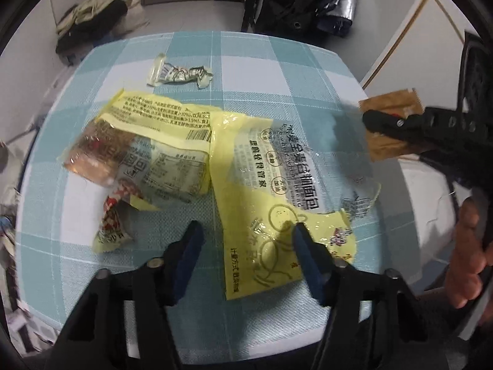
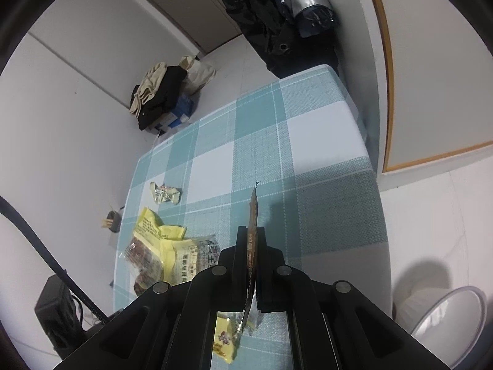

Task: Collect trash
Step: 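Lift the brown packet with the right gripper while the left gripper grasps a yellow wrapper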

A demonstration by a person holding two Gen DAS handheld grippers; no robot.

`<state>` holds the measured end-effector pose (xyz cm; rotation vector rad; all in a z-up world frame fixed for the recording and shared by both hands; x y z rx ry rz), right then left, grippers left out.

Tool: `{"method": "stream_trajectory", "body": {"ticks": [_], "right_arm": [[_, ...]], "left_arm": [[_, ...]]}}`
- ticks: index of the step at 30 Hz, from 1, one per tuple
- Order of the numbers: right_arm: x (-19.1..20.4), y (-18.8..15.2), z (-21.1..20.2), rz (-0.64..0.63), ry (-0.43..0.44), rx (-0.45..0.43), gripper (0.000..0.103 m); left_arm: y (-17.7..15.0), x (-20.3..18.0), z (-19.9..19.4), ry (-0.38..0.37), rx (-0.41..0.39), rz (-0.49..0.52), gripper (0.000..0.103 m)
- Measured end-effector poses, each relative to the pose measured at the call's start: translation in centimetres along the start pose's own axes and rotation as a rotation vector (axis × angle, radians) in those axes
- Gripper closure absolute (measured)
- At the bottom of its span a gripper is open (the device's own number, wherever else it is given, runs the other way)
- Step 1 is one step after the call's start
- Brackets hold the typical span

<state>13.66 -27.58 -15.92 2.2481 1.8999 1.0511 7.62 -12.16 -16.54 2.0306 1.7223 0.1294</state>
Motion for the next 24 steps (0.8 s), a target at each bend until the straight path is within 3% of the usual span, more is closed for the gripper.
{"method": "stream_trajectory", "body": {"ticks": [2, 4, 10, 17, 24], "right_arm": [[-0.2, 0.0, -0.1, 0.011, 0.0, -0.003, 0.1], [-0.3, 0.0, -0.3, 0.023, -0.002, -0.005, 0.1], [0.7, 0.0, -1.4, 0.018, 0.032, -0.044, 0.1], [1.7, 0.4, -5.4, -0.038, 0.016, -0.198, 0.1], [3.6, -0.6, -7.5, -0.133, 0.004, -0.227, 0.1]], "left_arm": [[0.1, -0.2, 0.1, 0.03, -0.006, 0.02, 0.071], [0.1, -0.2, 0.2, 0.037, -0.007, 0.035, 0.096], [-0.1, 0.0, -0.5, 0.015, -0.041, 0.039, 0.102], [1.0, 0.1, -3.3, -0.027, -0.1, 0.019, 0.103], [2.3, 0.1, -5.5, -0.061, -0.148, 0.005, 0.103]]}}
Point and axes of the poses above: each gripper's, at about its wrist camera, not at the fingertips, and z roughly the way its jaws point, x to its left, y to its top, the point moved 5 cm from there along z, roughly the way its jaws point, and after that the axes turned 4 degrees about -y, right-handed, at the moved point
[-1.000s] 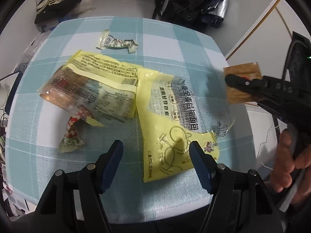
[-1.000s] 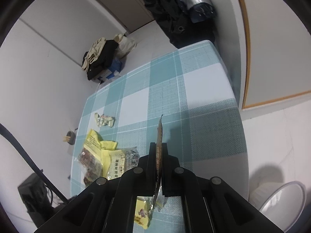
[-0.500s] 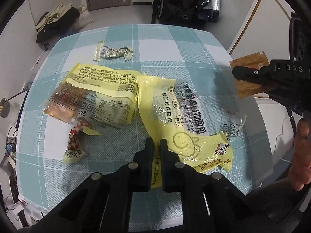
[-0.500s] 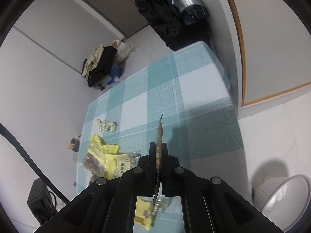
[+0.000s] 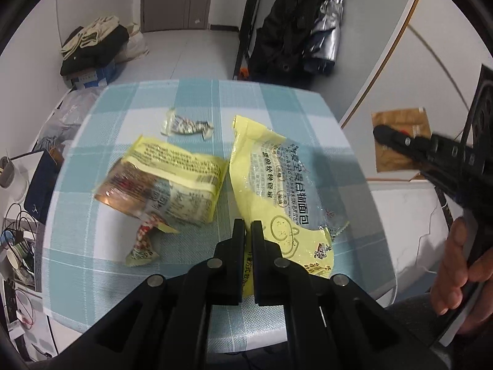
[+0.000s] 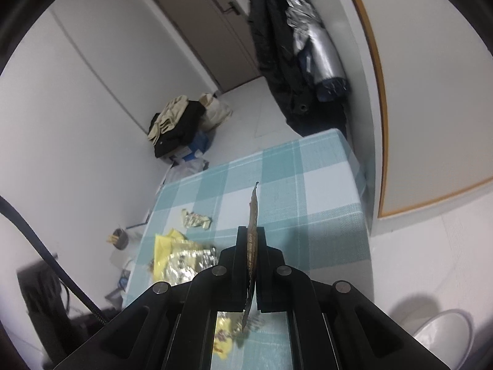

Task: Collect trash
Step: 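Lift the brown packet with the right gripper while the left gripper grasps a yellow wrapper, then carry the brown packet and yellow wrapper over the white bin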

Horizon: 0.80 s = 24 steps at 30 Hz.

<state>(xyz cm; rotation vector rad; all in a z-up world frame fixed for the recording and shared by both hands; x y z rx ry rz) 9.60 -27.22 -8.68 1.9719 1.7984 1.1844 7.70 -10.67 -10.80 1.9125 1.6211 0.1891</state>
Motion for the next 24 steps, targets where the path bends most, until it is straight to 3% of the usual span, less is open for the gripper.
{"method": "stream_trajectory", "body": {"ticks": [11, 24], "right_arm": [[3.9, 0.0, -5.5, -0.163, -0.004, -0.105, 0.1], [5.1, 0.7, -12.2, -0.216, -0.012, -0.2, 0.1]], "left_arm": [[0.9, -0.4, -4.6, -0.028, -0.105, -0.01, 0.103], [1.9, -2.6, -9.2, -0.066, -0.223, 0.061, 0.103]]}}
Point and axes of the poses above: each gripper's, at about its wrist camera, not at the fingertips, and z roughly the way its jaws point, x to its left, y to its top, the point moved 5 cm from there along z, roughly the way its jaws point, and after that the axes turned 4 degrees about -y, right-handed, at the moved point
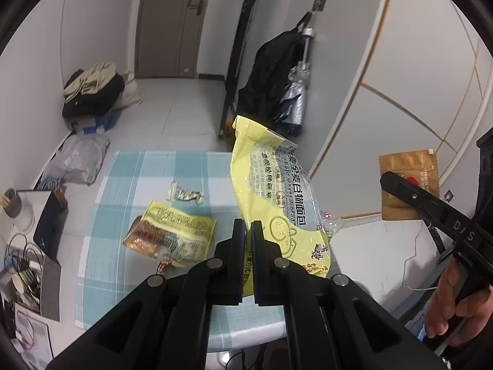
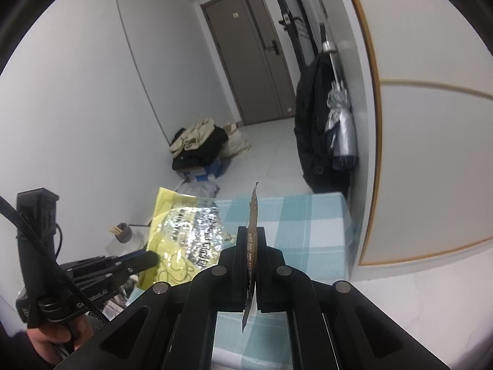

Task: Collect trash
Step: 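Carry the brown packet and yellow wrapper over the white bin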

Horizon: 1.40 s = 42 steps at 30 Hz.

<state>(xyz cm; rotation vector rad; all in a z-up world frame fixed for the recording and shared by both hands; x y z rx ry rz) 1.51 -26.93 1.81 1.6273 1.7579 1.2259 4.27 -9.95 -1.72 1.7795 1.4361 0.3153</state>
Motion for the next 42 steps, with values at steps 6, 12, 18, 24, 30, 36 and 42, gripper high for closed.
{"method": "stream_trajectory", "body": {"ticks": [6, 12, 18, 24, 30, 36, 42], "right_arm": [[0.0, 1.8, -4.6, -0.024, -0.001, -0.079, 0.1], [-2.1, 2.3, -9.1, -0.054, -0.067, -0.123, 0.1], [-7.1, 0.9, -13.0, 0.007, -0.143, -0.14, 0.1], [-12.8, -2.4, -15.2, 0.096, -0.238, -0.107, 0.1], [-18.1, -6.6, -15.5, 0.204, -0.307, -0.032, 0.1], [-22.1, -11.3, -14.3, 0.304, -0.354, 0.07, 0.1], [-25.2, -16.7, -11.2, 0.413, -0.365, 0.201, 0.1]], "left_arm": [[0.7, -2.1, -1.0, -0.043, -0.033, 0.033, 0.103], [1.5, -5.8, -1.7, -0.093, -0.06, 0.088, 0.103], [1.5, -10.3, -0.9, -0.147, -0.044, 0.133, 0.103], [0.7, -15.9, 0.7, -0.213, -0.001, 0.207, 0.103], [-1.5, -20.8, 3.1, -0.26, 0.085, 0.277, 0.103], [-4.7, -23.8, 5.8, -0.287, 0.209, 0.332, 0.103], [-7.9, -24.4, 10.5, -0.215, 0.42, 0.296, 0.103]]}}
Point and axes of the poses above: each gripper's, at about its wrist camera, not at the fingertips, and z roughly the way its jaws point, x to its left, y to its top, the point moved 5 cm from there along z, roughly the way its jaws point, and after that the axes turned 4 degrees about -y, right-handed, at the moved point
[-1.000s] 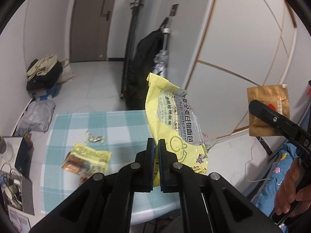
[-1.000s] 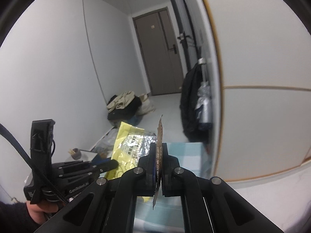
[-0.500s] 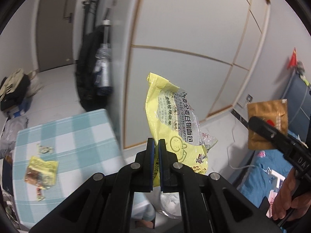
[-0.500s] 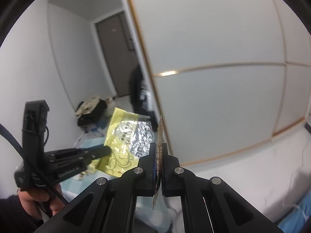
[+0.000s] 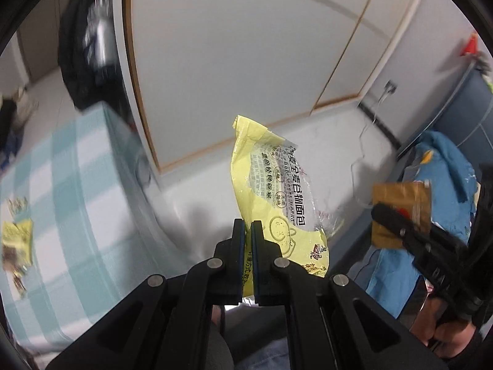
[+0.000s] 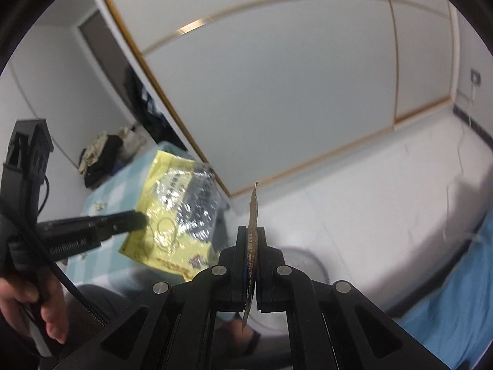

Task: Collect trash
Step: 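Carry the brown packet and yellow wrapper over the white bin, then open the right gripper to drop the packet while the left gripper drops the wrapper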

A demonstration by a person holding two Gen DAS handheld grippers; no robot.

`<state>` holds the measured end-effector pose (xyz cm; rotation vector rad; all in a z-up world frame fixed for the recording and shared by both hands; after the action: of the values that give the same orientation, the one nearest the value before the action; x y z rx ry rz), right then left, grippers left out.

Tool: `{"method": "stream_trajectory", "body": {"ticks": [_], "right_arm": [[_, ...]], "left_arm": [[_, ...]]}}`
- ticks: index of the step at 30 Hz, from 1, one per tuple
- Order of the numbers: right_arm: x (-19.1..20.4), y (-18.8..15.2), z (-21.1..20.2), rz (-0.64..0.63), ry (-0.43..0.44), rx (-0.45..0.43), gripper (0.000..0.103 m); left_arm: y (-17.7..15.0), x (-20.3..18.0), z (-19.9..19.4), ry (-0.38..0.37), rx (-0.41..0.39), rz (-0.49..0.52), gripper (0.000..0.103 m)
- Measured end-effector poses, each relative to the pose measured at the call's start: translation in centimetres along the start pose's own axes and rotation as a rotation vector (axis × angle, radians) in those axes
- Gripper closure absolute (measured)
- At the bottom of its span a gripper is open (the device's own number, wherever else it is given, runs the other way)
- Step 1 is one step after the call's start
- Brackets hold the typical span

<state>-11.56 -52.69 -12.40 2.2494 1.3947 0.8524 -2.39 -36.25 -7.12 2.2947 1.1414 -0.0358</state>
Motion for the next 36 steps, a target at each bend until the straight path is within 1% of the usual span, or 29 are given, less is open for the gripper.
{"method": "stream_trajectory", "body": {"ticks": [2, 6, 7, 9, 12, 15, 17, 18, 20, 22, 23, 24, 26, 28, 32, 36], "right_arm": [[-0.7, -1.0, 1.6, 0.025, -0.008, 0.046, 0.1], [-1.4, -3.1, 4.6, 0.054, -0.025, 0.14, 0.1], [-2.1, -3.7, 4.8, 0.061, -0.029, 0.162, 0.1], [-2.6, -4.6, 6.4, 0.079, -0.039, 0.211, 0.1], [-3.3, -5.5, 8.3, 0.106, -0.059, 0.278, 0.1], [-3.7, -5.9, 9.8, 0.128, -0.078, 0.326, 0.099], [-3.6, -6.3, 10.7, 0.142, -0.084, 0.353, 0.097], [-4.0, -6.4, 11.3, 0.152, -0.092, 0.363, 0.097], [-4.3, -6.4, 12.0, 0.173, -0.094, 0.367, 0.097], [-4.6, -6.2, 12.5, 0.182, -0.096, 0.367, 0.096], [-4.7, -6.4, 12.8, 0.18, -0.102, 0.367, 0.095], [-4.9, -6.4, 12.8, 0.178, -0.114, 0.366, 0.091], [-4.8, -6.1, 12.7, 0.178, -0.115, 0.355, 0.089], [-4.9, -5.8, 12.1, 0.181, -0.119, 0.341, 0.087], [-5.7, -5.4, 10.8, 0.193, -0.131, 0.296, 0.07], [-6.2, -4.8, 10.1, 0.201, -0.14, 0.259, 0.063]], "left_arm": [[-0.1, 0.0, 1.6, 0.027, 0.043, 0.004, 0.103], [-1.1, -0.7, 4.8, 0.028, 0.156, 0.032, 0.103], [-1.5, -0.8, 5.6, 0.024, 0.183, 0.035, 0.103], [-2.1, -1.1, 6.5, 0.033, 0.217, 0.037, 0.103], [-2.8, -0.1, 8.4, 0.005, 0.279, -0.024, 0.103], [-3.0, 0.5, 8.9, -0.015, 0.313, -0.085, 0.103], [-2.7, 0.7, 8.6, -0.003, 0.299, -0.089, 0.103], [-2.8, 0.8, 8.8, 0.003, 0.306, -0.096, 0.103], [-3.1, 0.9, 9.3, 0.015, 0.332, -0.107, 0.103], [-3.1, 1.6, 9.3, 0.081, 0.329, -0.111, 0.103], [-3.0, 1.9, 9.3, 0.1, 0.321, -0.12, 0.103], [-3.0, 2.2, 9.4, 0.104, 0.319, -0.13, 0.103], [-3.1, 2.1, 9.5, 0.092, 0.331, -0.136, 0.103], [-3.3, 1.9, 9.5, 0.102, 0.336, -0.127, 0.103], [-3.6, 1.9, 10.1, 0.097, 0.361, -0.131, 0.103], [-3.9, 2.1, 10.8, 0.081, 0.394, -0.145, 0.103]]}}
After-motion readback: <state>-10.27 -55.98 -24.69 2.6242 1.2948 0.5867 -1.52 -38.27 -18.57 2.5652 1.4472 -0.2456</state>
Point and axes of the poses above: each gripper's, at about its wrist camera, not at the fingertips, and z roughly the way its jaws point, x to its left, y to its top, the point moved 5 cm from there along z, roughly the way its jaws point, and after that the axes turned 4 degrees about -y, right-handed, at the moved point
